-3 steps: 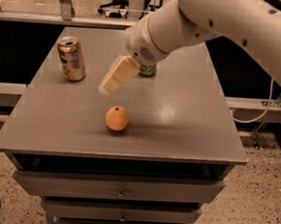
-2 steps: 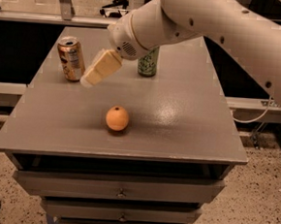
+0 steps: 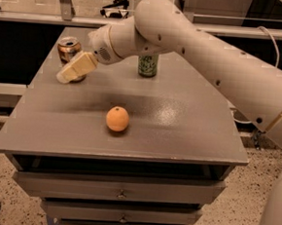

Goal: Pick orange can

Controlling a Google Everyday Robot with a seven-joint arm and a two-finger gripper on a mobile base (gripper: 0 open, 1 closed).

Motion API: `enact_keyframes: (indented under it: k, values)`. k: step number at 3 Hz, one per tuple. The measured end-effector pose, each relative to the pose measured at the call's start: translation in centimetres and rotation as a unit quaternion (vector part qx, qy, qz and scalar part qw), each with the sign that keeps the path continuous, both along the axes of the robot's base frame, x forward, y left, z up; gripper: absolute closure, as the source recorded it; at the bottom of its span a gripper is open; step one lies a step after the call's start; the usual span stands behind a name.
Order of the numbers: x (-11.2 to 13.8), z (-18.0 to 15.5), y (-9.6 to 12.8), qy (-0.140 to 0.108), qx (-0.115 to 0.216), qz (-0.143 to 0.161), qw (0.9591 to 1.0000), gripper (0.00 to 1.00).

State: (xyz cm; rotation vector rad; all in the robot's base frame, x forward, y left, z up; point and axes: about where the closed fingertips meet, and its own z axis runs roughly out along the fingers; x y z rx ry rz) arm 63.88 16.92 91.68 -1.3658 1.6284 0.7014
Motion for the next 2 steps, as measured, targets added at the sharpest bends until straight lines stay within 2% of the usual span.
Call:
enact_keyframes:
  k: [1, 2]
  values:
    - [2.6, -0.8, 1.9, 0.008, 0.029, -0.010, 0.9995, 0.00]
    - [3.7, -1.4, 3.3, 0.016, 0.048, -0.015, 0.9986, 0.03]
